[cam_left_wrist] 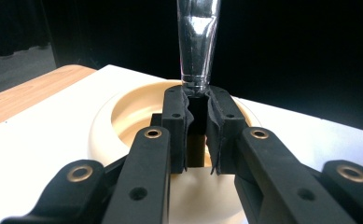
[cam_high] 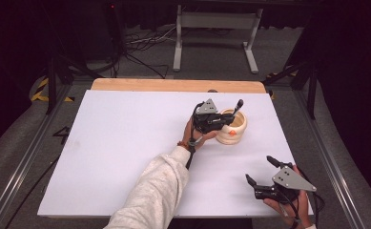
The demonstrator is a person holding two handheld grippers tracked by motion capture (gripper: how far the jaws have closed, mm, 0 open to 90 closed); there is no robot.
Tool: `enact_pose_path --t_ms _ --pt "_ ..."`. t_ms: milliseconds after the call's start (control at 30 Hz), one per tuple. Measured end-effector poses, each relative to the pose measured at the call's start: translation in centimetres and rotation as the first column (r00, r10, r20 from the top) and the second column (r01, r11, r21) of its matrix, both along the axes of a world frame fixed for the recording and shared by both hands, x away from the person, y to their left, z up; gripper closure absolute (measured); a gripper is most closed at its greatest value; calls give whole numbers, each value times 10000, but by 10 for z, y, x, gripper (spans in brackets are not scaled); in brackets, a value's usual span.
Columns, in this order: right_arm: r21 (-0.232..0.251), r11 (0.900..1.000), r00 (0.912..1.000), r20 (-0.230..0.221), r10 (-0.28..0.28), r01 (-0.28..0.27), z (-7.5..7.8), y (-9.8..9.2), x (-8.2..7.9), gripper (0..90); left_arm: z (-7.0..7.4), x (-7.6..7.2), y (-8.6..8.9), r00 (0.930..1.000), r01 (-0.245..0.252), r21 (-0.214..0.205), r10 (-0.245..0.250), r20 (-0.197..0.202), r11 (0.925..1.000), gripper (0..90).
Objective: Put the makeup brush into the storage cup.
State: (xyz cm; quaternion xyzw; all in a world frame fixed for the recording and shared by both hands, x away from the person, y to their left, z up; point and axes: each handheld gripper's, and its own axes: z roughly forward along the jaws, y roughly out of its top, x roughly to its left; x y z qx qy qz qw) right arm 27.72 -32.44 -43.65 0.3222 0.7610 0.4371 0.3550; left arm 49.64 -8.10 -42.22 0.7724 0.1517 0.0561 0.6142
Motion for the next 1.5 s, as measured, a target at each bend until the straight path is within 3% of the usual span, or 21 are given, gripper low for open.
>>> enact_pose_path --t_ms 233,467,733,933,1133,1267,1367,1500 --pt "-51 10000 10000 -32 29 -29 0 2 0 81 -1 -3 5 9999 -71 52 70 75 10000 786" --pt "-55 10000 10000 -34 14 -14 -1 2 0 80 3 -5 10 9996 -258 -55 258 114 9997 724" --pt "-130 9999 10000 -83 55 -57 -1 3 1 81 15 -11 20 9963 -558 0 556 649 9984 580" --pt "-187 9998 10000 -47 7 -7 -1 3 1 81 27 -19 31 9875 -876 -20 871 1313 9962 452" --pt "-96 9999 9999 -66 -135 135 -1 0 1 80 37 -25 38 9825 -961 248 909 1628 9951 341" --pt "-73 9998 9998 -74 -166 166 -1 -1 1 80 42 -30 41 9744 -1252 512 1131 1942 9908 258" --pt "-118 9998 9999 -34 -137 137 0 -1 1 80 45 -35 44 9642 -1533 950 1278 2325 9836 196" --pt "-128 9998 9999 -76 -132 131 -1 0 1 80 47 -38 51 9668 -1456 915 1220 2245 9851 113"
